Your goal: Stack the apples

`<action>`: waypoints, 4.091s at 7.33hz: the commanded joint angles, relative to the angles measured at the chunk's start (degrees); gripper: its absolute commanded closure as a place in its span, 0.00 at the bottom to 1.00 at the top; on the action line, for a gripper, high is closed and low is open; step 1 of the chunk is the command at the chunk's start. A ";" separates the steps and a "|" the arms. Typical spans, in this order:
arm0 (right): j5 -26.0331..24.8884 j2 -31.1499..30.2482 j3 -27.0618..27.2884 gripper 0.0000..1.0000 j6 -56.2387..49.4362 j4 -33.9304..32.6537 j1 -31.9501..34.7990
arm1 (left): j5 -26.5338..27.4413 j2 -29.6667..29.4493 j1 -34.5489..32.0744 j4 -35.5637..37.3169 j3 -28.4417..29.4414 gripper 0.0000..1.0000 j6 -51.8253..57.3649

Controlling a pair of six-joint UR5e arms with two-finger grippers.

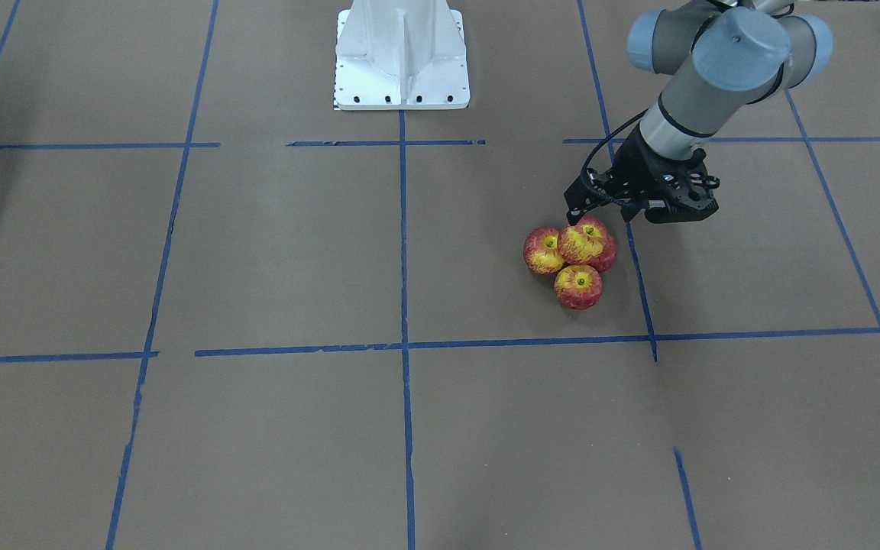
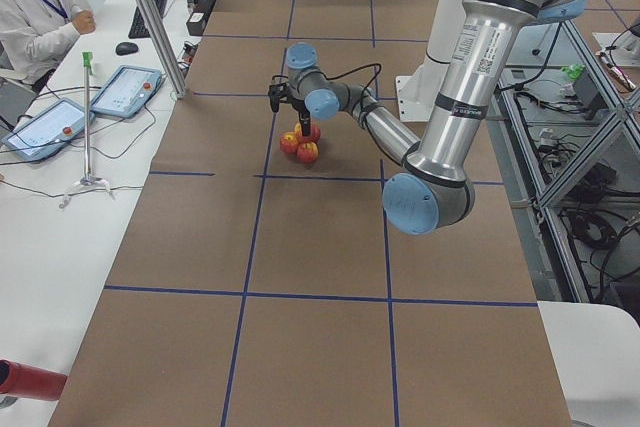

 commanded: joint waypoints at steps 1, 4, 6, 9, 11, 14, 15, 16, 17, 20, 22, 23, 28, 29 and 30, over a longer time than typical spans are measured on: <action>0.00 0.00 0.00 0.00 0.00 0.00 0.00 | -0.01 8.63 -4.07 0.81 -7.84 0.02 6.08; 0.00 0.00 0.00 0.00 0.00 0.00 0.00 | -0.98 23.67 -19.33 0.02 -10.34 0.01 38.36; 0.00 0.00 0.00 0.00 0.00 0.00 0.00 | -9.37 27.31 -33.01 0.37 -2.31 0.01 63.32; 0.00 0.00 0.00 0.00 0.00 0.00 0.00 | -9.68 27.58 -40.64 1.07 7.14 0.01 76.97; 0.00 0.00 0.00 0.00 0.00 0.00 0.00 | -9.68 26.10 -44.48 9.97 9.69 0.02 84.75; 0.00 0.00 0.00 0.00 0.00 0.00 0.00 | -10.47 16.08 -48.65 28.90 8.74 0.00 87.01; 0.00 0.00 0.00 0.00 0.00 0.00 0.00 | -10.47 16.59 -48.56 28.33 8.73 0.00 86.74; 0.00 0.00 0.00 0.00 0.00 0.00 0.00 | -10.47 16.59 -48.47 28.23 8.73 0.00 86.91; 0.00 0.00 0.00 0.00 0.00 0.00 0.00 | -10.47 16.59 -48.56 28.23 8.73 0.00 87.09; 0.00 0.00 0.00 0.00 0.00 0.00 0.00 | -10.47 17.21 -48.38 24.65 10.92 0.00 87.00; 0.00 0.00 0.00 0.00 0.00 0.00 0.00 | -10.38 17.21 -48.38 24.19 11.63 0.00 86.91; 0.00 0.00 0.00 0.00 0.00 0.00 0.00 | -10.47 17.12 -48.38 24.19 10.68 0.00 86.91; 0.00 0.00 0.00 0.00 0.00 0.00 0.00 | -10.47 16.15 -48.38 24.63 10.05 0.00 86.91; 0.00 0.00 0.00 0.00 0.00 0.00 0.00 | -10.47 16.15 -48.30 24.46 10.14 0.00 86.91; 0.00 0.00 0.00 0.00 0.00 0.00 0.00 | -10.47 15.98 -48.21 24.37 10.23 0.00 86.91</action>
